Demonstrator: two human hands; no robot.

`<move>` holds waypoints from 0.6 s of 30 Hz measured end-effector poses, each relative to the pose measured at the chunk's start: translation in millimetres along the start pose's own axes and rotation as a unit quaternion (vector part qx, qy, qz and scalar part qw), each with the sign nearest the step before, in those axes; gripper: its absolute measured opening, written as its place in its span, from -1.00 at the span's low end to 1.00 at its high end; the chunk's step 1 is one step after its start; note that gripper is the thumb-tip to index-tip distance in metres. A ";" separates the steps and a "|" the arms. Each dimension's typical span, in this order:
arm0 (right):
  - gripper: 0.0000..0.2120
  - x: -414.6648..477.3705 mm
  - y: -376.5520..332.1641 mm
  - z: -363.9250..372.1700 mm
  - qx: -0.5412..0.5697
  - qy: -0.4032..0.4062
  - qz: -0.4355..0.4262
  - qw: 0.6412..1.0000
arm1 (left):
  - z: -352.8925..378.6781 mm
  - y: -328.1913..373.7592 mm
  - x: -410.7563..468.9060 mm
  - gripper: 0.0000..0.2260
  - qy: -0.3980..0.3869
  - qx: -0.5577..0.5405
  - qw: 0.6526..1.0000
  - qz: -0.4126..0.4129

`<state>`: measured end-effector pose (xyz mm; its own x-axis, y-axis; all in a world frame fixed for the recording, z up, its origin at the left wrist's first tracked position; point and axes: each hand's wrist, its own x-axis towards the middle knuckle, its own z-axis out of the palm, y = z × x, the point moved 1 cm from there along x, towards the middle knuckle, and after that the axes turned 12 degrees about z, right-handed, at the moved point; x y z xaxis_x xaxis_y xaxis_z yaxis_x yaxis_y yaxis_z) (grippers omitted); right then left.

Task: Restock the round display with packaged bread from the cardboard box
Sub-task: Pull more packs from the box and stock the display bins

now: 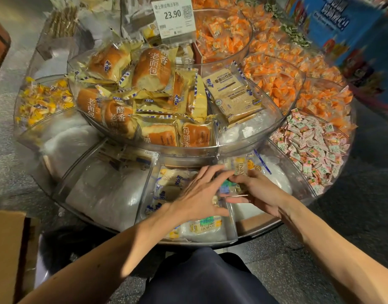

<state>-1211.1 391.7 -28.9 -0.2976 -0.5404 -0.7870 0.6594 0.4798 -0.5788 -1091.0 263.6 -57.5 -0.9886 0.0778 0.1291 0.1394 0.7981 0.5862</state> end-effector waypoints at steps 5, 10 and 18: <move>-0.47 -18.2 -24.6 7.6 -0.095 -0.039 0.073 0.992 | -25.7 -3.0 -3.4 -0.47 0.078 -0.091 0.991 -0.058; -0.19 -21.0 -33.6 -1.7 -0.299 0.142 -0.093 0.939 | -62.2 -14.5 -3.1 -0.78 0.003 -0.213 0.965 -0.156; -0.81 1.7 -8.7 22.6 -0.292 -0.003 -0.164 0.942 | -71.0 -22.5 -0.7 -0.71 -0.134 -0.285 0.926 -0.207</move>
<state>-1201.7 371.1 -20.4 -0.4137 -0.7296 -0.5445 0.0387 0.5835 -0.8112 -1089.4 203.2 -14.0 -0.9321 0.0412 -0.3599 -0.3234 0.3526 0.8781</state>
